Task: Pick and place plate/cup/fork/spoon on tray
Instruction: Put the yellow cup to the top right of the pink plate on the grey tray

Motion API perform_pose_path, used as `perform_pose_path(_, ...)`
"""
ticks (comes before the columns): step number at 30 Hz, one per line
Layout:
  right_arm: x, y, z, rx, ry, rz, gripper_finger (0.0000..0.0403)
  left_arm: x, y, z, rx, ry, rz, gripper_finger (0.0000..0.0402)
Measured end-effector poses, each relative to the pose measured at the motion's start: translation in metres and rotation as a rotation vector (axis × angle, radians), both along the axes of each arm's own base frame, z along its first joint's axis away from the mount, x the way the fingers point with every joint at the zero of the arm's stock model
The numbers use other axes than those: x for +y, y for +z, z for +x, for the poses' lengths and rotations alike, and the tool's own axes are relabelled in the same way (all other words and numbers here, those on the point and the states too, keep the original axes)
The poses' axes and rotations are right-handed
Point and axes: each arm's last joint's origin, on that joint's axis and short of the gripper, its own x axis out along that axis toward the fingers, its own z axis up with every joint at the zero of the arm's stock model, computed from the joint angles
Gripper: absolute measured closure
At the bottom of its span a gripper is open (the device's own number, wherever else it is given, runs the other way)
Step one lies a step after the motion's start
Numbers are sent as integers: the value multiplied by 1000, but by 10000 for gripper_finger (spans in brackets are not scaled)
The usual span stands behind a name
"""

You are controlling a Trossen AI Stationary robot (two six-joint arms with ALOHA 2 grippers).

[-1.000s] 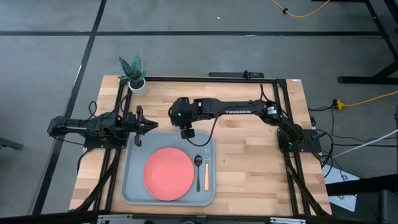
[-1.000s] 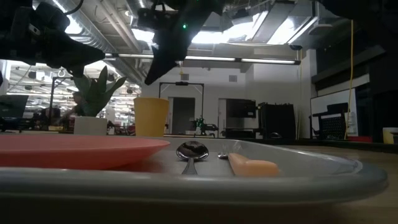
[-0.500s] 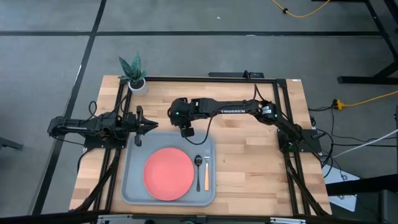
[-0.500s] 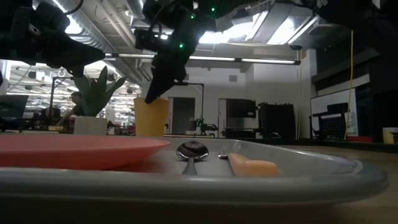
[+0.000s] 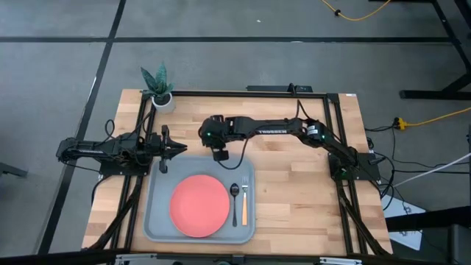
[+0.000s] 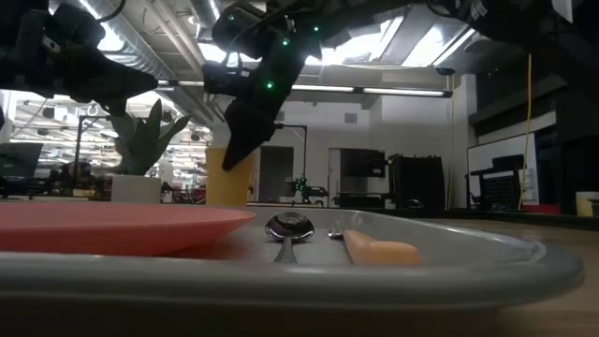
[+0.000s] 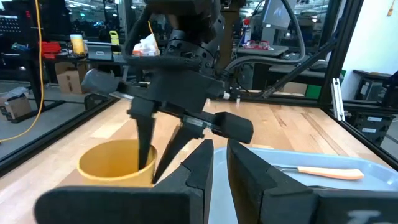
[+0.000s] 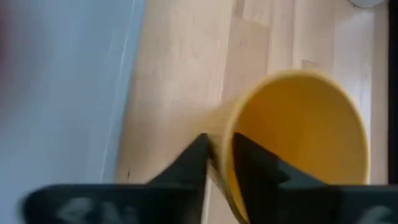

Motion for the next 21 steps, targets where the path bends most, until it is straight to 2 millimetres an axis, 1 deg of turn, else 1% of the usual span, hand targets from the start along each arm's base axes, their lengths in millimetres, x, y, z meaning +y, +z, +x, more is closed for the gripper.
perform_pose_path(2,6,5,-2,4,9,0,373,0,0,0,0,0,0,360)
perform_pose_path(3,12,8,-2,5,19,-4,386,0,0,0,0,0,0,360)
perform_pose_path(6,27,24,-3,21,6,-38,393,0,0,0,0,0,0,360)
perform_pose_path(10,52,52,-10,42,-40,-85,396,0,0,0,0,0,0,360)
perform_pose_path(12,65,68,-15,35,-70,-58,397,0,0,0,0,0,0,360)
perform_pose_path(13,73,73,-17,23,-89,-40,397,0,0,0,0,0,0,360)
perform_pose_path(15,87,78,-23,6,-121,4,397,0,0,0,0,0,0,360)
perform_pose_path(18,108,74,-30,39,-189,92,397,0,0,0,1,-1,0,360)
perform_pose_path(21,128,72,-37,60,-244,123,397,0,0,0,0,0,0,360)
